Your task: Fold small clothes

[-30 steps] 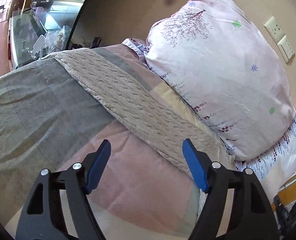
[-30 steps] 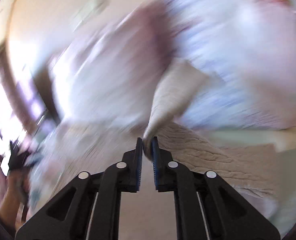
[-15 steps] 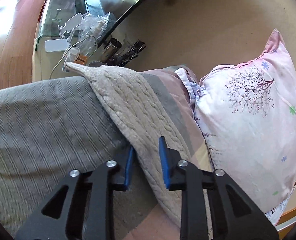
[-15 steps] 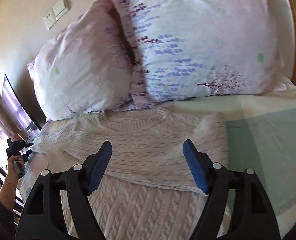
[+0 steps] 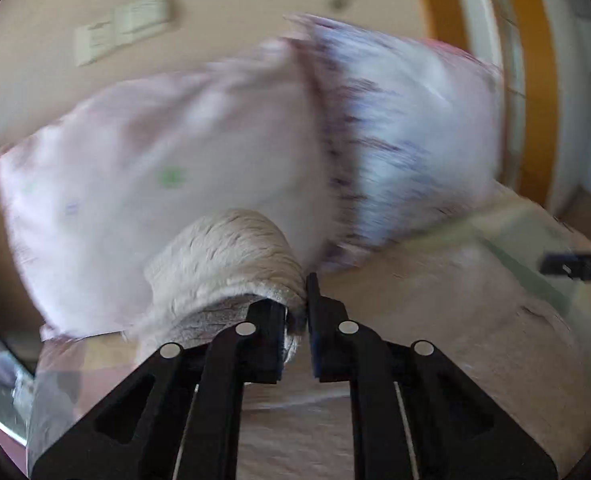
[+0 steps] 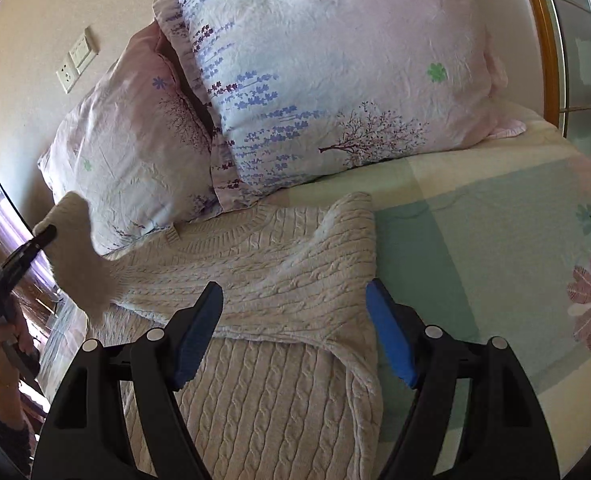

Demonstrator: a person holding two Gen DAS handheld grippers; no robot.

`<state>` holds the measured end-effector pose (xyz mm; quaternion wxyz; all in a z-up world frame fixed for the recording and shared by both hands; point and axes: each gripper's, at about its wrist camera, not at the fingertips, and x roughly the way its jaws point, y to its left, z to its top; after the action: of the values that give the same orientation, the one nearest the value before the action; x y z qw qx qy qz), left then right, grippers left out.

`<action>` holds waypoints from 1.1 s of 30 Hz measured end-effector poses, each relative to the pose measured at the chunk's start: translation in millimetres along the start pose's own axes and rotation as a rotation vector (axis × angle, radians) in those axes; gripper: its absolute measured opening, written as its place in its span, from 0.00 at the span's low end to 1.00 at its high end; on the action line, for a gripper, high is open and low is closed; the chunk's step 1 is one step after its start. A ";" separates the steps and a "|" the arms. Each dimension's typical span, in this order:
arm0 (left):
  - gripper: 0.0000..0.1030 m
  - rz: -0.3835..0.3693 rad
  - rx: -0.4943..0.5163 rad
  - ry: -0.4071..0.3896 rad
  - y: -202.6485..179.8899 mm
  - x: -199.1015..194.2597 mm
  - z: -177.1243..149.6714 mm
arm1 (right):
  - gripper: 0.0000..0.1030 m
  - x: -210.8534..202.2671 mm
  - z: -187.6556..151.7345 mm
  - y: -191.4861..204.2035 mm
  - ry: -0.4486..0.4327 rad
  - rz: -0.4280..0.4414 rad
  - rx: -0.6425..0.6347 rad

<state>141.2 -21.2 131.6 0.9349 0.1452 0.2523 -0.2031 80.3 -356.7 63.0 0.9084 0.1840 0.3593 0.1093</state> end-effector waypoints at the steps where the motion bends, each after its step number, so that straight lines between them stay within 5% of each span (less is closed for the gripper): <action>1: 0.21 -0.070 0.046 0.054 -28.3 14.2 -2.0 | 0.73 -2.2 -3.1 -1.2 0.012 0.001 0.001; 2: 0.32 -0.117 0.084 0.125 -50.5 30.8 -7.9 | 0.73 -5.2 -6.4 -2.6 0.024 0.001 0.004; 4: 0.35 -0.126 0.104 0.205 -61.0 44.6 -22.9 | 0.73 -18.3 -15.8 -6.9 0.051 0.018 0.017; 8: 0.63 -0.072 -0.019 0.230 -11.3 6.2 -65.2 | 0.73 -51.4 -46.8 -24.0 0.103 0.017 0.042; 13: 0.66 0.028 -0.303 0.328 58.3 -58.9 -147.8 | 0.64 -64.6 -97.1 -46.0 0.225 0.080 0.167; 16: 0.66 -0.031 -0.488 0.375 73.1 -84.5 -191.2 | 0.59 -64.3 -115.8 -44.9 0.266 0.130 0.217; 18: 0.66 -0.063 -0.556 0.360 72.6 -96.4 -206.5 | 0.59 -67.3 -101.7 -30.5 0.209 0.113 0.173; 21: 0.66 -0.077 -0.567 0.318 64.2 -105.8 -209.3 | 0.59 -53.6 -60.5 -1.1 0.132 0.270 0.205; 25: 0.66 -0.081 -0.556 0.314 47.0 -102.5 -207.2 | 0.58 24.4 2.7 30.2 0.182 0.328 0.328; 29: 0.66 -0.056 -0.551 0.310 39.6 -108.0 -213.1 | 0.47 107.3 35.2 21.4 0.260 0.163 0.528; 33: 0.66 -0.062 -0.601 0.301 47.4 -113.1 -221.3 | 0.38 141.5 36.4 0.0 0.274 0.011 0.656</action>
<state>-18.0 137.7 15.9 0.8815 -0.1164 0.4404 -0.1245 207.1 -319.2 0.8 0.7438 0.4514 0.4926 0.0167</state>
